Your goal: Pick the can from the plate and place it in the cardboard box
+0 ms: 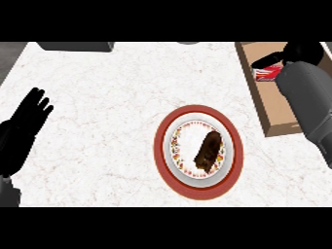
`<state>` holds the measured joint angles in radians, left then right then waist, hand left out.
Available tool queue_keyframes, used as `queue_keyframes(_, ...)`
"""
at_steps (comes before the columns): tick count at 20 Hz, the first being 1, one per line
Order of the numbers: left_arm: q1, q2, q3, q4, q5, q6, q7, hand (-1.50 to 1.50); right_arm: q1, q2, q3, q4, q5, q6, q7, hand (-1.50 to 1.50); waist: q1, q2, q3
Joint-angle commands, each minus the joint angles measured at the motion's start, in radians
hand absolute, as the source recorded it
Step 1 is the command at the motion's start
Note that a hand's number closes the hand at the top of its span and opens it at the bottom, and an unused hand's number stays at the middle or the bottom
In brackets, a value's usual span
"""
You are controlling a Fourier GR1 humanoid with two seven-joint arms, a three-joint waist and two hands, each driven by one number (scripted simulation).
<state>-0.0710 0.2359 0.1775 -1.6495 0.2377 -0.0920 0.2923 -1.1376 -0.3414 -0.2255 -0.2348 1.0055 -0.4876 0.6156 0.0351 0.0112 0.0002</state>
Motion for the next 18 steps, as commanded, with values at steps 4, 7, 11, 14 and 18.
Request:
queue_keyframes(4,0.043,-0.023,-0.01,-0.03,-0.015,0.007,-0.03,0.0,0.069,-0.021,-0.12,-0.163,-0.122,-0.298,-0.147,-1.5,-0.015,-0.006,0.003)
queue_keyframes(7,0.003,0.006,0.01,-0.004,0.001,0.0,0.011,0.0,0.093,-0.009,-0.174,-0.22,-0.193,-0.369,-0.205,-1.5,-0.021,-0.003,0.002)
queue_keyframes(11,0.014,0.004,0.024,0.005,0.0,0.007,0.015,0.0,0.138,0.022,-0.215,-0.326,-0.296,-0.362,-0.271,-1.5,-0.032,-0.01,0.001)
queue_keyframes(14,0.046,-0.005,0.028,0.02,-0.001,-0.012,-0.024,0.0,0.229,0.004,-0.199,-0.454,-0.309,-0.334,-0.222,-1.5,-0.051,-0.018,-0.001)
queue_keyframes(18,0.053,0.007,0.051,0.031,0.001,-0.018,-0.034,0.0,0.376,0.017,-0.175,-0.696,-0.366,-0.24,-0.184,-1.5,-0.062,-0.022,-0.001)
